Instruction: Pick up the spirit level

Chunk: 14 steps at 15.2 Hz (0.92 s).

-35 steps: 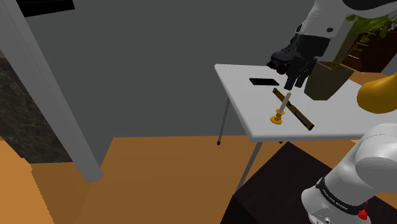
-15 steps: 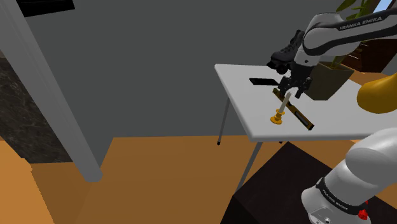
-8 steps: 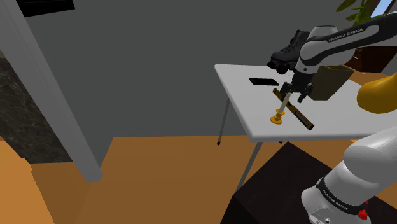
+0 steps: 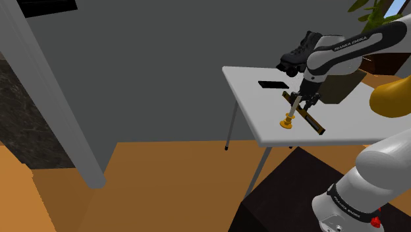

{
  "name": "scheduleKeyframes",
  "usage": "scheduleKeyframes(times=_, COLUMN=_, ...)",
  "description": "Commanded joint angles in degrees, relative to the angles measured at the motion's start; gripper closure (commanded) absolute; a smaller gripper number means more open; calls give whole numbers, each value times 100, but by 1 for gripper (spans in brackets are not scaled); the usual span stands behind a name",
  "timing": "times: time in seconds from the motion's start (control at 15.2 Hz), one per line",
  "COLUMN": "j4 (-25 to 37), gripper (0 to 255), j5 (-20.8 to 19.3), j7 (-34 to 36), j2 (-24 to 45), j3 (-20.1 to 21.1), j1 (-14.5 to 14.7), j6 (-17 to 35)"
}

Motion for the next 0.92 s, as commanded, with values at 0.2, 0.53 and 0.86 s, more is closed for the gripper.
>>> scheduleKeyframes(times=0.2, j4=-2, gripper=255, j5=3, j7=7, j2=10, j3=4, j1=4, j6=1)
scheduleKeyframes(times=0.53, j4=-13, gripper=255, j5=-1, j7=0, j2=9, j3=-3, j1=1, j6=11)
scheduleKeyframes(times=0.86, j4=201, gripper=255, j5=-18, j7=27, j2=-226, j3=47, j1=-10, j6=-435)
